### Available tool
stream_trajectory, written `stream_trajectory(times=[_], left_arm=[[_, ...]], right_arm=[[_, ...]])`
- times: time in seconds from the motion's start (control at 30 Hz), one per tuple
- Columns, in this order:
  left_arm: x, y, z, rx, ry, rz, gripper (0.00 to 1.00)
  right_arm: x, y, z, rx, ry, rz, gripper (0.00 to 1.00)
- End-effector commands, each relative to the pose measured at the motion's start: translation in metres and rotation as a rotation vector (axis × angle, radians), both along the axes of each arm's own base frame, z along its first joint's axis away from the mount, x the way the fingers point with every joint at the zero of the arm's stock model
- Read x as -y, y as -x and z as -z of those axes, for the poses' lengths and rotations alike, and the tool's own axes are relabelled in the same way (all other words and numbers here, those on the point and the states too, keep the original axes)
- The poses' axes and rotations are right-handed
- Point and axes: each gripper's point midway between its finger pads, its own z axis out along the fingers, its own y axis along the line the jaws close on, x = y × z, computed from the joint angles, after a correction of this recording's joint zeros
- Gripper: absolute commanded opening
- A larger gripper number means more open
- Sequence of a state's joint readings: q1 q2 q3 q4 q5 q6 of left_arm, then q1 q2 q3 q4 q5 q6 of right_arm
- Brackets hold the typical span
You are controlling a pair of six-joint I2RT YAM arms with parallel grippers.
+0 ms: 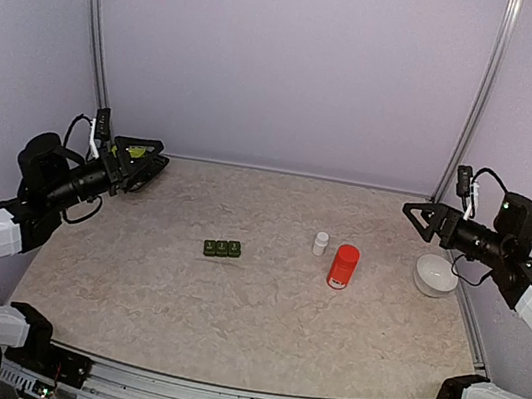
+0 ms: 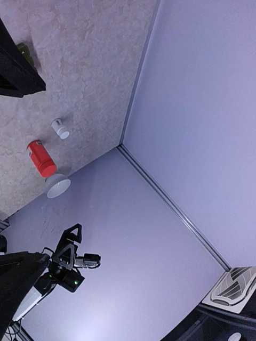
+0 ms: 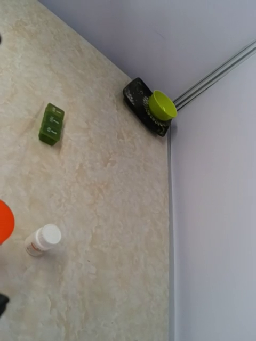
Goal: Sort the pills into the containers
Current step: Pick up the pill container from the center of the board.
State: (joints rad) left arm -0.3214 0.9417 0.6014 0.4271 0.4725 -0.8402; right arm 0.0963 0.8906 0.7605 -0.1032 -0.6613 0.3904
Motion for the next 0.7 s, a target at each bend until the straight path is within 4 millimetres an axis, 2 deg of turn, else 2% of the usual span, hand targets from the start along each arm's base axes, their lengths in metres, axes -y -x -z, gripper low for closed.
stream_trajectory(times=[0.0,0.17,0.43,0.67], left_arm=[[0.012,0.01,-0.013,0.014,0.092,0.104,0.99],[0.022,0.007,-0.009,0.008,0.041,0.094,0.99],[0.037,0.009,-0.002,0.009,-0.083,0.012,0.99],[0.04,0.012,0.008,-0.007,-0.11,-0.002,0.99]], right_arm=[[-0.004,0.008,-0.007,-0.01,-0.027,-0.011,1.0],[-0.009,0.016,-0.004,0.001,-0.05,-0.064,1.0],[0.001,0.003,0.021,-0.13,0.005,0.02,1.0],[0.014,-0.01,0.024,-0.279,0.026,0.129,1.0]])
